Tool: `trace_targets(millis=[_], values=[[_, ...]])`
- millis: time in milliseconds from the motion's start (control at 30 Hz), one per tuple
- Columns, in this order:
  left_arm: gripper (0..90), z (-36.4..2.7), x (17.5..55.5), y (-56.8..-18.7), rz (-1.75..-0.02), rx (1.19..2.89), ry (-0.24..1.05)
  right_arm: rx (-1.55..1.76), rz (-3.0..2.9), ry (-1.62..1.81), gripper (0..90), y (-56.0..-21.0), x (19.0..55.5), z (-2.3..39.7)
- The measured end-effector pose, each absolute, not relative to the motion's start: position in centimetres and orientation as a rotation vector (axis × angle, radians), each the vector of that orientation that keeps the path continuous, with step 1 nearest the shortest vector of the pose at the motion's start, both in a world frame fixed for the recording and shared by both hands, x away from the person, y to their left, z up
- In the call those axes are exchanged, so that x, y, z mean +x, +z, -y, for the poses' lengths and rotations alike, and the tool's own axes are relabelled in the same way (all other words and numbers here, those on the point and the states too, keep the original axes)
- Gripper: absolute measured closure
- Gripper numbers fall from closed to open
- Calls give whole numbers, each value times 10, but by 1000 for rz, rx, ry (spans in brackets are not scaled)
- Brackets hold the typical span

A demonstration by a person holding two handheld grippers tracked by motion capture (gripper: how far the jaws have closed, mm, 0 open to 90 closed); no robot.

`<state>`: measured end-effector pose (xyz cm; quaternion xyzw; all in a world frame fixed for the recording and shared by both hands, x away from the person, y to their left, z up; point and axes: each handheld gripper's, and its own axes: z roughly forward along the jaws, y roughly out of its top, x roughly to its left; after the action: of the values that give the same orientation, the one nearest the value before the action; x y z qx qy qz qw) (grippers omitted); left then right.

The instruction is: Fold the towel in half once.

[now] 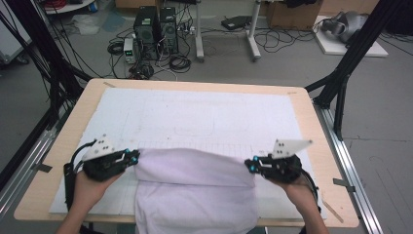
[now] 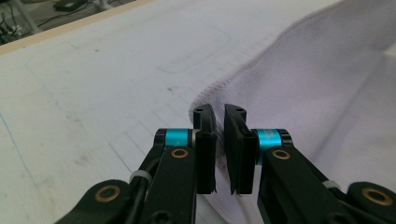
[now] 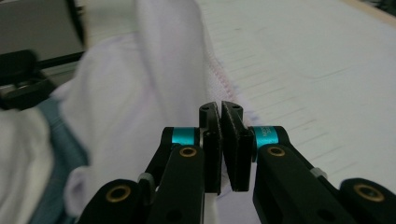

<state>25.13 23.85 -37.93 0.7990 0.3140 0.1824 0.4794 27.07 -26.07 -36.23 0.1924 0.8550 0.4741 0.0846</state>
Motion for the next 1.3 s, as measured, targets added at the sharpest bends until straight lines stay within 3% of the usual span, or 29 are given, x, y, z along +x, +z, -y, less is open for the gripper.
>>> trace_targets(millis=[100, 167, 233, 300, 433, 667, 833, 967, 1167, 1300], values=[[683, -243, 230, -383, -729, 1984, 406, 534, -2589, 1478, 793, -366, 245, 268], [571, -242, 233, -385, -742, 1992, 368, 555, -2583, 1475, 754, -369, 244, 272], [525, -240, 241, -387, -745, 1996, 371, 622, -2590, 1432, 710, -375, 255, 274], [519, -237, 252, -390, -751, 2004, 366, 671, -2598, 1365, 688, -383, 269, 273], [512, -228, 280, -401, -799, 2037, 372, 749, -2591, 1228, 548, -402, 297, 267], [427, -219, 320, -431, -887, 2146, 362, 811, -2642, 1041, 464, -422, 321, 262], [459, -212, 324, -441, -869, 2194, 304, 836, -2685, 1017, 487, -435, 325, 262], [489, -213, 324, -440, -868, 2196, 297, 854, -2674, 1069, 614, -438, 320, 262], [750, -211, 322, -439, -844, 2196, 261, 825, -2694, 1089, 763, -438, 317, 261], [825, -207, 321, -436, -832, 2215, 310, 782, -2715, 1065, 828, -435, 318, 258]])
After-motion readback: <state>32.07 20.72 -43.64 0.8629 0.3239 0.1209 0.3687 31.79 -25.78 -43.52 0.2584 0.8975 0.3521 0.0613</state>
